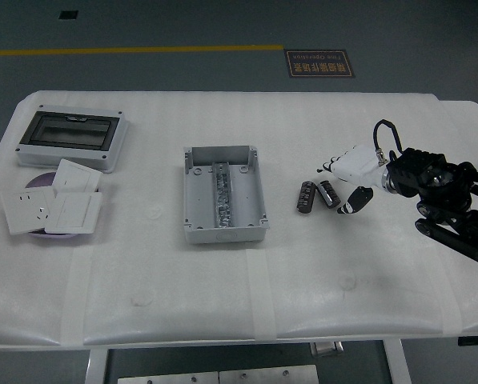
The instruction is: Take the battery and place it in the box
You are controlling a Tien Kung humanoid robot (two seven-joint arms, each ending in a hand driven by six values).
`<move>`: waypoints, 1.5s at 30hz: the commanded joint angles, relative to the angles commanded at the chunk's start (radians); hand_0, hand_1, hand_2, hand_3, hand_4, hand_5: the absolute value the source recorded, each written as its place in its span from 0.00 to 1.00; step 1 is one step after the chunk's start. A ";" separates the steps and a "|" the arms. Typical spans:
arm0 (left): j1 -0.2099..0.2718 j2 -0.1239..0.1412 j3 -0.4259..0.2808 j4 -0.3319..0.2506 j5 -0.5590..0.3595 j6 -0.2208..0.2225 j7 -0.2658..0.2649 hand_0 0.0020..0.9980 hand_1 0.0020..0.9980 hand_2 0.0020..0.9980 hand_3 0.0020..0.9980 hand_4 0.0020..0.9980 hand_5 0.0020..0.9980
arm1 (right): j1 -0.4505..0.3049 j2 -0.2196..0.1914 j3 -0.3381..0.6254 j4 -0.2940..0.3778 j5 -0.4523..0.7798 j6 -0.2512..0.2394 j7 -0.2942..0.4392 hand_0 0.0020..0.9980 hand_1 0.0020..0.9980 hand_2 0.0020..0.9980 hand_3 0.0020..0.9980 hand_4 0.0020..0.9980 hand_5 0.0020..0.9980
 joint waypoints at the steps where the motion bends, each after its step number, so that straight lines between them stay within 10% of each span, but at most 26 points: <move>1: 0.000 0.000 0.000 0.000 0.000 0.000 0.000 0.73 0.68 0.47 0.50 0.35 0.00 | -0.001 0.000 0.000 -0.001 0.001 0.000 0.001 0.71 0.72 0.84 0.91 0.87 0.44; 32: 0.001 0.001 0.003 0.000 -0.008 0.005 -0.010 0.73 0.68 0.48 0.50 0.36 0.00 | -0.026 0.006 -0.007 -0.015 0.078 -0.056 0.004 0.68 0.66 0.67 0.68 0.64 0.31; 45: 0.003 -0.004 -0.001 0.000 0.007 0.004 -0.011 0.73 0.68 0.47 0.50 0.36 0.00 | -0.018 -0.082 -0.052 0.110 0.224 -0.306 -0.095 0.67 0.66 0.65 0.67 0.63 0.32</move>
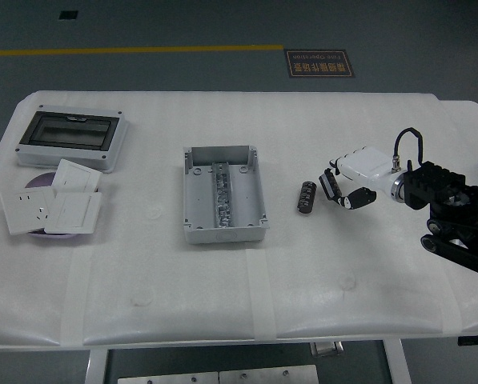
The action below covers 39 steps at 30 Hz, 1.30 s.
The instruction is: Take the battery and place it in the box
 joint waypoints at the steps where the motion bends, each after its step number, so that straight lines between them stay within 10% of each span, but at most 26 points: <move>1: 0.000 -0.001 -0.001 0.000 0.002 0.000 0.000 0.73 0.68 0.47 0.50 0.36 0.00 | 0.000 -0.008 0.024 0.020 -0.003 -0.008 -0.005 0.67 0.66 0.65 0.67 0.63 0.32; 8: 0.002 -0.003 0.002 0.000 0.002 -0.001 0.001 0.73 0.68 0.47 0.50 0.36 0.00 | -0.033 -0.020 0.192 0.165 0.025 -0.026 -0.019 0.67 0.66 0.65 0.67 0.63 0.32; 18: 0.006 -0.006 -0.001 0.000 0.008 -0.003 0.004 0.73 0.67 0.47 0.50 0.36 0.00 | -0.115 0.079 0.363 0.337 0.248 -0.018 0.011 0.67 0.66 0.65 0.68 0.64 0.33; 28: 0.011 -0.013 -0.025 0.000 0.026 -0.015 0.017 0.73 0.67 0.47 0.50 0.36 0.00 | -0.158 0.201 0.304 0.255 0.242 -0.008 0.015 0.67 0.66 0.67 0.70 0.73 0.41; 29: 0.011 -0.014 -0.026 0.000 0.026 -0.016 0.018 0.73 0.68 0.47 0.50 0.36 0.00 | -0.161 0.208 0.298 0.246 0.225 -0.009 0.015 0.72 0.72 0.74 0.80 0.86 0.51; 39: 0.013 -0.014 -0.034 0.000 0.033 -0.023 0.027 0.73 0.68 0.47 0.50 0.36 0.00 | -0.173 0.228 0.264 0.193 0.204 0.003 0.023 0.83 0.78 0.81 0.88 0.93 0.56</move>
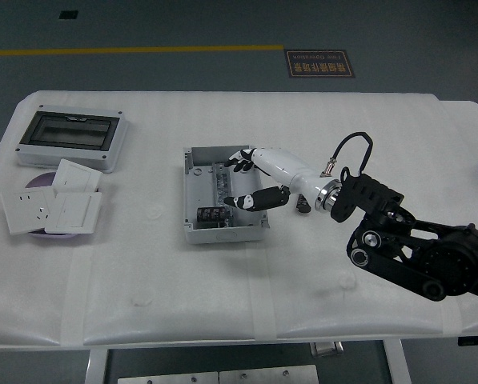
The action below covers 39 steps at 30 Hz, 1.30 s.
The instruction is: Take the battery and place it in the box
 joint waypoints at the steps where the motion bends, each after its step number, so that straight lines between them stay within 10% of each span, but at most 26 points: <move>1: -0.001 0.000 0.001 0.000 0.000 0.000 0.000 0.73 0.68 0.47 0.50 0.36 0.00 | -0.001 0.000 -0.001 -0.002 0.002 0.001 0.001 0.83 0.78 0.81 0.88 0.93 0.56; 19: -0.004 0.002 0.019 0.000 -0.019 0.002 -0.006 0.73 0.68 0.47 0.50 0.36 0.00 | 0.001 -0.100 -0.012 -0.217 -0.035 0.017 -0.014 0.90 0.81 0.83 0.95 1.00 0.65; 39: -0.005 0.007 0.034 0.000 -0.045 0.008 -0.016 0.73 0.68 0.47 0.50 0.37 0.00 | 0.009 -0.095 -0.102 -0.274 -0.127 0.049 -0.052 0.88 0.78 0.80 0.90 1.00 0.69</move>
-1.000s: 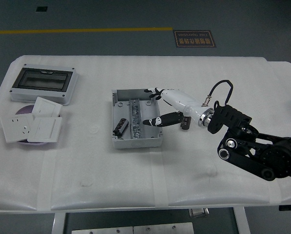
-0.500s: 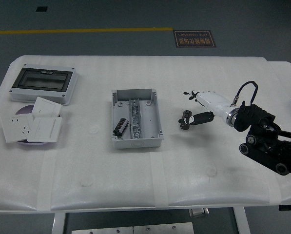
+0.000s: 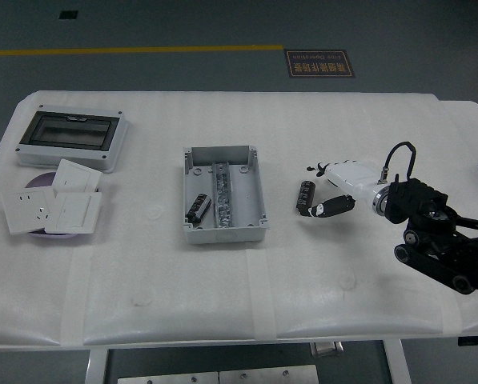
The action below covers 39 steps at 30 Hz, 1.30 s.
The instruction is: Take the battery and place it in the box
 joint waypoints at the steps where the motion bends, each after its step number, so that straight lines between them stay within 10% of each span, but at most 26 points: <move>1: 0.000 0.000 0.001 0.000 -0.002 0.000 -0.001 0.73 0.68 0.47 0.50 0.37 0.00 | -0.001 0.002 -0.004 -0.003 0.001 -0.002 0.000 0.88 0.78 0.80 0.90 1.00 0.69; 39: -0.002 0.001 0.001 0.000 -0.003 0.008 -0.017 0.73 0.68 0.48 0.50 0.38 0.00 | -0.028 0.032 -0.012 -0.026 0.032 -0.068 0.017 0.82 0.72 0.70 0.79 0.92 0.63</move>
